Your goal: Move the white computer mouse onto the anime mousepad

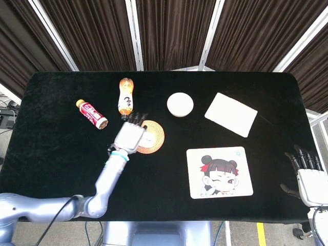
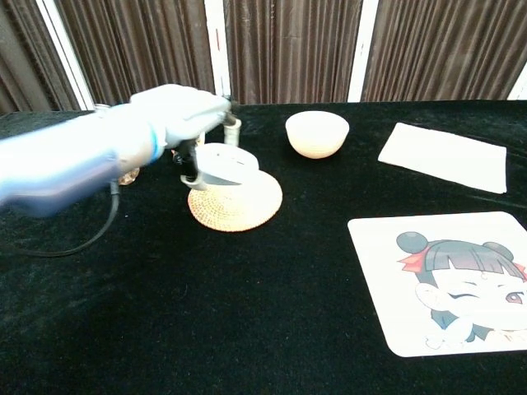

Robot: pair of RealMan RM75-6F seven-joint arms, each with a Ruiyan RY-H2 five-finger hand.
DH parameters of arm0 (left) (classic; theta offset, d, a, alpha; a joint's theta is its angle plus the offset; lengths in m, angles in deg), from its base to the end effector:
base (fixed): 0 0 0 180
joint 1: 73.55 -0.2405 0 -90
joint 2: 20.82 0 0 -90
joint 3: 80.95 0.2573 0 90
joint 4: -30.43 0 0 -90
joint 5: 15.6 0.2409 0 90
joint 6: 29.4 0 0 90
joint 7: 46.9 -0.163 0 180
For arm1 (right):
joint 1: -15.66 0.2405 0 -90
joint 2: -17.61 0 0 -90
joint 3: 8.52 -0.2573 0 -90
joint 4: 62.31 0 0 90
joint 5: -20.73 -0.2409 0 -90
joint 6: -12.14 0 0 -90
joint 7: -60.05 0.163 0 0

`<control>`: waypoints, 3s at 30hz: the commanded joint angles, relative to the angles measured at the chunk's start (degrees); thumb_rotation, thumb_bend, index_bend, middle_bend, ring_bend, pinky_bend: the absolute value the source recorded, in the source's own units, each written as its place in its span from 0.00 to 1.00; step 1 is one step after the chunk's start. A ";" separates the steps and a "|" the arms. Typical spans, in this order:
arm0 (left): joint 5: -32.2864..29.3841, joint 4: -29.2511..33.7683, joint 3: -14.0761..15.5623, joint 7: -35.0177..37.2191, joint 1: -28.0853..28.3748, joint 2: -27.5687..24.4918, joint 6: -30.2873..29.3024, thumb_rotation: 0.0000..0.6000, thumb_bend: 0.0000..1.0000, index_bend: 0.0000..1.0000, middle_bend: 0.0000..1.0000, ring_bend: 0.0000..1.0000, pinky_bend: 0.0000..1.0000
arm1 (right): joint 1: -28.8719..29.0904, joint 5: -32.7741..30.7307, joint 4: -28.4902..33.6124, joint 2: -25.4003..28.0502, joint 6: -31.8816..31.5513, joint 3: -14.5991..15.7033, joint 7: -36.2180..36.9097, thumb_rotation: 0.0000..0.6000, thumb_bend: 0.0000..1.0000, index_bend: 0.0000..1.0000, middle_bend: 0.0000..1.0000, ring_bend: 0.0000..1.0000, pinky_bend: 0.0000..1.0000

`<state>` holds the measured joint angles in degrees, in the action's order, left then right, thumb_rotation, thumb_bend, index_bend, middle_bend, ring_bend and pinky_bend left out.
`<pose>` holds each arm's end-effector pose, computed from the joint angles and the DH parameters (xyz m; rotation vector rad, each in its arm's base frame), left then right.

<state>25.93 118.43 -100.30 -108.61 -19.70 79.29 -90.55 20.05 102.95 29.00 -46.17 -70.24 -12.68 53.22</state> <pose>-0.0338 0.3749 -0.0877 -1.8976 -0.6387 -0.7103 -0.3411 -0.2054 0.1363 1.3815 -0.8475 0.7495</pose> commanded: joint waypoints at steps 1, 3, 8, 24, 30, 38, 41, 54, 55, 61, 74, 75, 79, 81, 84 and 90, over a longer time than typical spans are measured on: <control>-1.69 -2.93 -0.26 -0.93 2.78 2.62 1.94 1.00 0.36 0.46 0.00 0.00 0.00 | -0.06 -0.76 -0.17 0.21 0.13 -0.32 0.56 1.00 0.04 0.15 0.00 0.00 0.00; -2.58 -5.18 -0.16 -1.49 4.59 4.51 2.70 1.00 0.36 0.46 0.00 0.00 0.00 | -0.07 -1.36 -0.19 0.41 0.39 -0.54 1.14 1.00 0.04 0.15 0.00 0.00 0.00; -3.77 -9.14 0.07 -1.81 7.41 8.10 3.11 1.00 0.36 0.46 0.00 0.00 0.00 | -0.06 -1.48 -0.28 0.74 0.60 -0.57 1.92 1.00 0.04 0.15 0.00 0.00 0.00; -5.78 -11.21 2.47 0.33 9.58 10.40 2.32 1.00 0.09 0.00 0.00 0.00 0.00 | -0.17 -0.68 -0.90 0.94 -0.44 -0.91 4.33 1.00 0.04 0.15 0.00 0.00 0.00; -4.18 -4.59 4.11 3.04 6.69 5.78 -0.26 1.00 0.08 0.00 0.00 0.00 0.00 | -0.11 -0.67 -0.80 0.72 -0.48 -0.86 3.33 1.00 0.04 0.15 0.00 0.00 0.00; 4.87 10.06 9.44 12.95 -3.22 -7.26 -7.41 1.00 0.08 0.00 0.00 0.00 0.00 | -0.01 0.09 -0.65 0.15 -0.32 -0.24 1.99 1.00 0.04 0.15 0.00 0.00 0.00; 10.99 14.01 13.36 18.12 -8.65 -13.58 -11.68 1.00 0.08 0.00 0.00 0.00 0.00 | 0.00 0.64 -0.55 -0.09 -0.44 0.05 1.48 1.00 0.04 0.15 0.00 0.00 0.00; 33.67 10.17 29.22 42.71 -31.88 -27.72 -30.62 1.00 0.08 0.00 0.00 0.00 0.00 | 0.59 1.58 1.30 -1.64 0.41 0.95 -2.47 1.00 0.04 0.15 0.00 0.00 0.00; 34.85 8.80 29.82 44.10 -33.29 -27.91 -31.85 1.00 0.08 0.00 0.00 0.00 0.00 | 0.66 1.71 1.34 -1.84 0.41 0.97 -2.70 1.00 0.04 0.15 0.00 0.00 0.00; 39.53 1.11 31.49 52.61 -40.21 -28.00 -37.40 1.00 0.08 0.00 0.00 0.00 0.00 | 1.08 1.70 0.59 -3.62 1.01 1.21 -4.68 1.00 0.04 0.15 0.00 0.00 0.00; 43.32 -5.84 28.65 60.76 -44.90 -27.24 -37.52 1.00 0.08 0.00 0.00 0.00 0.00 | 6.41 0.98 8.28 -11.24 5.11 -1.49 -13.19 1.00 0.04 0.08 0.00 0.00 0.00; 43.55 -5.79 28.41 61.01 -45.03 -27.34 -37.37 1.00 0.08 0.00 0.00 0.00 0.00 | 7.42 0.33 9.52 -12.35 6.02 -2.19 -14.64 1.00 0.04 0.08 0.00 0.00 0.00; 44.34 -5.89 27.49 61.62 -45.41 -27.52 -36.56 1.00 0.08 0.00 0.00 0.00 0.00 | 11.19 -4.23 13.08 -16.93 8.78 -5.41 -21.55 1.00 0.05 0.08 0.00 0.00 0.00; 44.62 -6.06 27.09 61.85 -45.56 -27.53 -36.29 1.00 0.08 0.00 0.00 0.00 0.00 | 12.97 -6.50 14.30 -19.29 9.71 -7.04 -24.08 1.00 0.06 0.08 0.00 0.00 0.00; 45.04 -6.38 26.45 62.46 -45.80 -27.56 -36.16 1.00 0.08 0.00 0.00 0.00 0.00 | 15.65 -10.58 15.05 -23.48 10.73 -9.47 -27.36 1.00 0.07 0.10 0.00 0.00 0.00; 46.01 -7.42 25.02 64.39 -46.52 -27.67 -35.92 1.00 0.08 0.00 0.00 0.00 0.00 | 21.19 -18.65 11.67 -33.34 10.83 -13.35 -32.66 1.00 0.09 0.14 0.00 0.00 0.00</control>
<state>71.78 111.15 -75.12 -44.42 -66.11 51.64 -126.54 38.43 87.28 42.35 -75.73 -59.82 -23.89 23.16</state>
